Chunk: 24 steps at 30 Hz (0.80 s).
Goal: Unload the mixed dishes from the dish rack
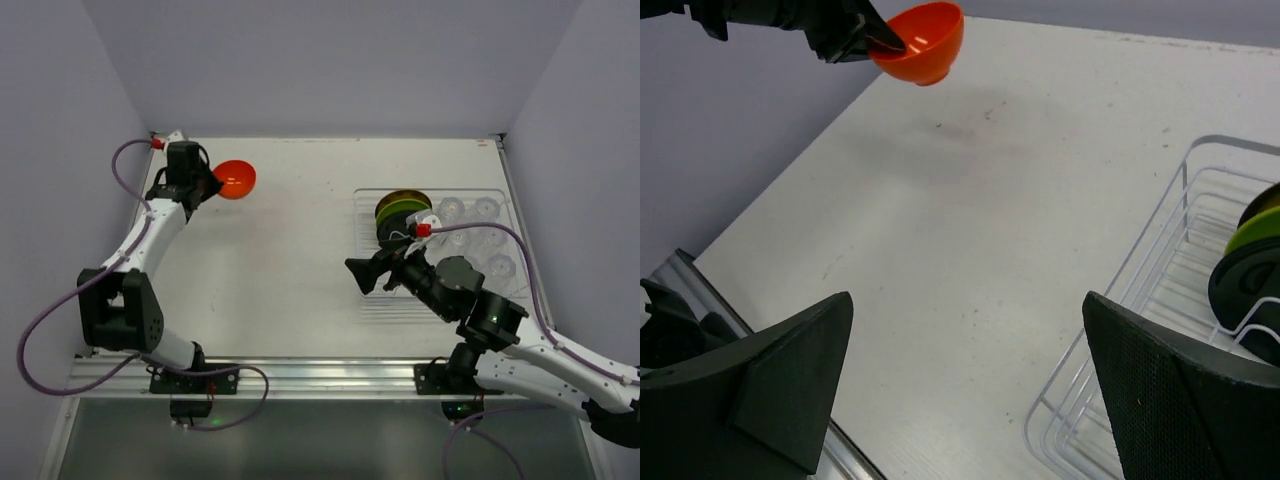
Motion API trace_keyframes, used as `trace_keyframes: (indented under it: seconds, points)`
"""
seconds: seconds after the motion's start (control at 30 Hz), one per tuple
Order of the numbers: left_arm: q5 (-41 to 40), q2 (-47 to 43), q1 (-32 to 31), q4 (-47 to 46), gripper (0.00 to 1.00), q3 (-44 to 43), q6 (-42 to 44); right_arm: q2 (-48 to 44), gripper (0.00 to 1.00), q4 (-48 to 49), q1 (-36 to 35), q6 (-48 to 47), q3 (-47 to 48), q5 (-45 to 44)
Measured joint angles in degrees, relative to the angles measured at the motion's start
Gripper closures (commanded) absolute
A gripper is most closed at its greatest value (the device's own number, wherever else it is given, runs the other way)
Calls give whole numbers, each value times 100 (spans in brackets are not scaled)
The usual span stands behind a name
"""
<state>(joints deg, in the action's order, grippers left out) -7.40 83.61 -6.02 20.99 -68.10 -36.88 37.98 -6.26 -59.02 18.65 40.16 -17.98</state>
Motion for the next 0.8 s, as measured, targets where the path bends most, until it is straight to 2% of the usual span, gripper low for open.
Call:
trace_keyframes:
  seconds: [0.17, 0.3, 0.47, 0.63, 0.77, 0.8]
  points:
    - [210, 1340, 614, -684, 100, -55, -271, 339, 1, -605, 162, 442, 219, -57]
    - [256, 2186, 933, -984, 100, 24, -267, 234, 1, -839, 391, 592, 76, 122]
    - [251, 2243, 1084, -1639, 100, 282, -144, 144, 1, -857, 741, 612, -236, 426]
    - [275, 2245, 1071, -2122, 100, 319, -146, 459, 1, -780, 1259, 616, -444, 850]
    - [323, 2369, 1073, -2229, 99, 295, -149, 627, 1, -732, 1320, 636, -457, 929]
    - [339, 2444, 1073, -2264, 96, 293, -146, 627, 1, -730, 1320, 640, -457, 955]
